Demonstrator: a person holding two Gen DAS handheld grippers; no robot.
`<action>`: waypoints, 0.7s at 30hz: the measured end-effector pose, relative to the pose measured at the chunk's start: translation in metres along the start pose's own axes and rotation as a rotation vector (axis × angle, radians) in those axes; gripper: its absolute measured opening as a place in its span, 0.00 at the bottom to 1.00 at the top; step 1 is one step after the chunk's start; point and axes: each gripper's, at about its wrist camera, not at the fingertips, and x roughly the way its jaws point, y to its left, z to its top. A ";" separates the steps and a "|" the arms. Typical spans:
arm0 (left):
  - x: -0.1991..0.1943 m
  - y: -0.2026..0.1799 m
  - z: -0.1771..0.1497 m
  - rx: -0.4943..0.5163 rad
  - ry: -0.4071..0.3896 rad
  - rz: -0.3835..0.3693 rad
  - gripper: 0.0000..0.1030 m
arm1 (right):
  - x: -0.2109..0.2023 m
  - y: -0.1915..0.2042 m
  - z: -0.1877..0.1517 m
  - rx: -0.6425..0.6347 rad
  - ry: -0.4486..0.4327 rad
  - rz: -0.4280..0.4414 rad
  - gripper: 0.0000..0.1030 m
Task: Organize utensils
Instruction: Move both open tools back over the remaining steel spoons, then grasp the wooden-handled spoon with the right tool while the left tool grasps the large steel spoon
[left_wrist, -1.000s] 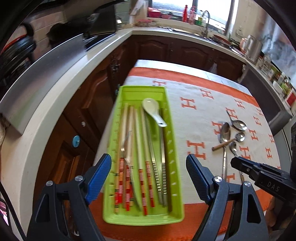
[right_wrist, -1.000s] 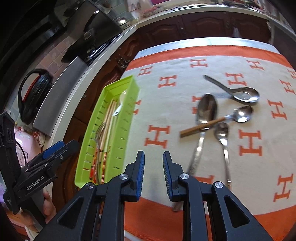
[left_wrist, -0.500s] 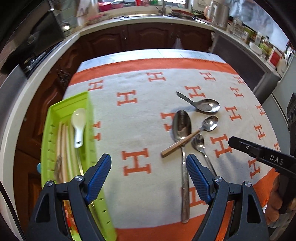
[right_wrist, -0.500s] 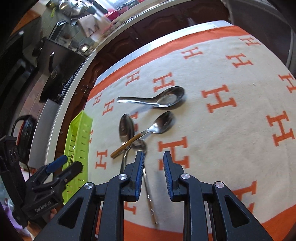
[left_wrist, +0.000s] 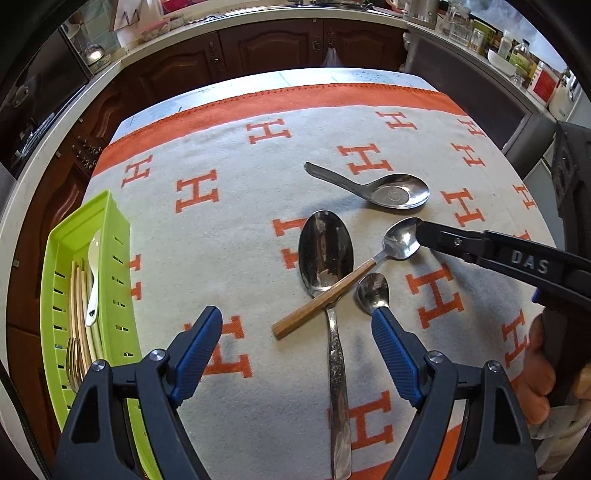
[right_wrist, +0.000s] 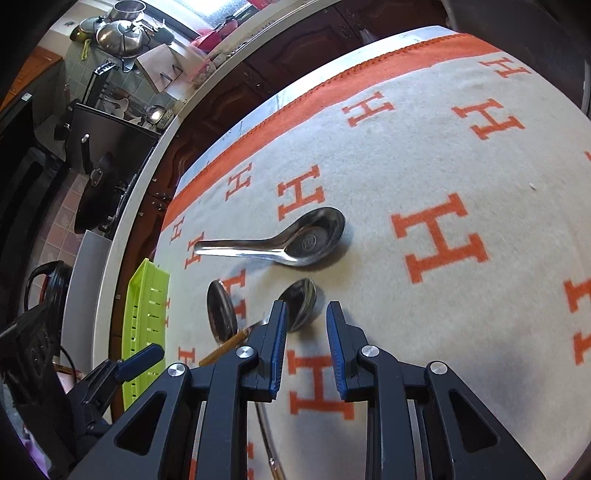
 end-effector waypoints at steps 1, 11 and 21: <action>-0.001 0.002 0.000 -0.008 0.000 -0.002 0.79 | 0.005 0.004 0.001 -0.004 -0.002 -0.002 0.21; 0.002 0.025 -0.033 -0.104 0.066 -0.063 0.79 | 0.021 0.029 -0.003 -0.155 -0.093 -0.088 0.06; 0.005 0.016 -0.046 -0.099 0.056 -0.104 0.79 | -0.005 0.016 -0.005 -0.061 -0.166 0.042 0.03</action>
